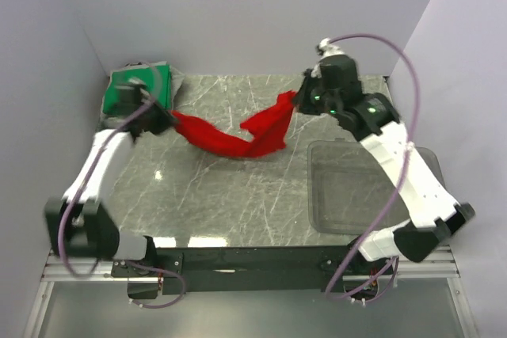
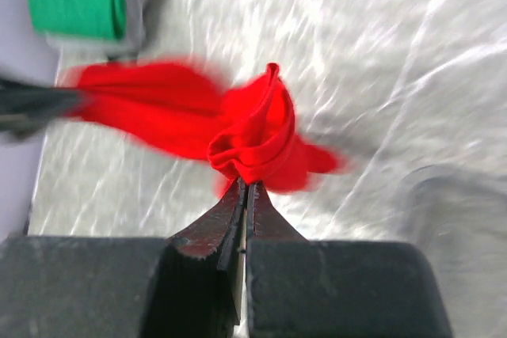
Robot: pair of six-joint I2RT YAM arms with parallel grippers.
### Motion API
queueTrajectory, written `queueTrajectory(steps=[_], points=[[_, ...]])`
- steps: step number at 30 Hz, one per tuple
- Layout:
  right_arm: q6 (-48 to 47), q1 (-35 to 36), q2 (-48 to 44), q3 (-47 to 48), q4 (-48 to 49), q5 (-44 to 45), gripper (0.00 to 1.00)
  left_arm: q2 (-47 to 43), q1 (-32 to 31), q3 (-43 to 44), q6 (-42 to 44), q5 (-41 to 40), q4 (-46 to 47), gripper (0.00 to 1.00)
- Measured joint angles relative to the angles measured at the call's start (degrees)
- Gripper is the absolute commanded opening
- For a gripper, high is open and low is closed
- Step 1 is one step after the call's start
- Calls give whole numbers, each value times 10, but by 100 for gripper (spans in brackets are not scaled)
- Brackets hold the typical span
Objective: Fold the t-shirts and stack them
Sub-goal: Flatten the tshirt out
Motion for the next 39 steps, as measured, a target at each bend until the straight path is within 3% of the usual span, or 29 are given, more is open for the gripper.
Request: queueTrajectory(steps=[5,7,13,16,18,19,20,24,27,30,35,39], points=[[-39,-17,-85,24,15,64,0,-151,139,119,-5,13,-54,1],[-58,-17,-132,24,34,88,0,-184,169,156,-5,15,-84,1],[-94,-18,-267,-13,108,158,0,-225,209,188,-6,32,-172,1],[-91,-18,-296,-38,124,172,0,-203,214,168,-6,38,-176,6],[-81,-18,-291,-74,135,170,0,-175,216,135,-8,54,-159,14],[-73,-18,-282,-96,139,162,0,-161,216,118,-7,60,-146,23],[-65,-18,-269,-119,141,151,0,-141,217,99,-5,65,-132,40],[-31,-17,-167,-203,141,84,0,-20,219,58,6,72,-93,62],[-9,-17,-78,-244,136,35,0,17,218,58,17,72,-83,63],[5,-17,-41,-274,124,-1,0,-2,207,48,29,64,-80,62],[15,-17,-44,-268,135,-24,0,-120,157,-54,33,40,-82,58],[19,-17,-43,-259,143,-41,0,-202,73,-139,23,3,-126,58]])
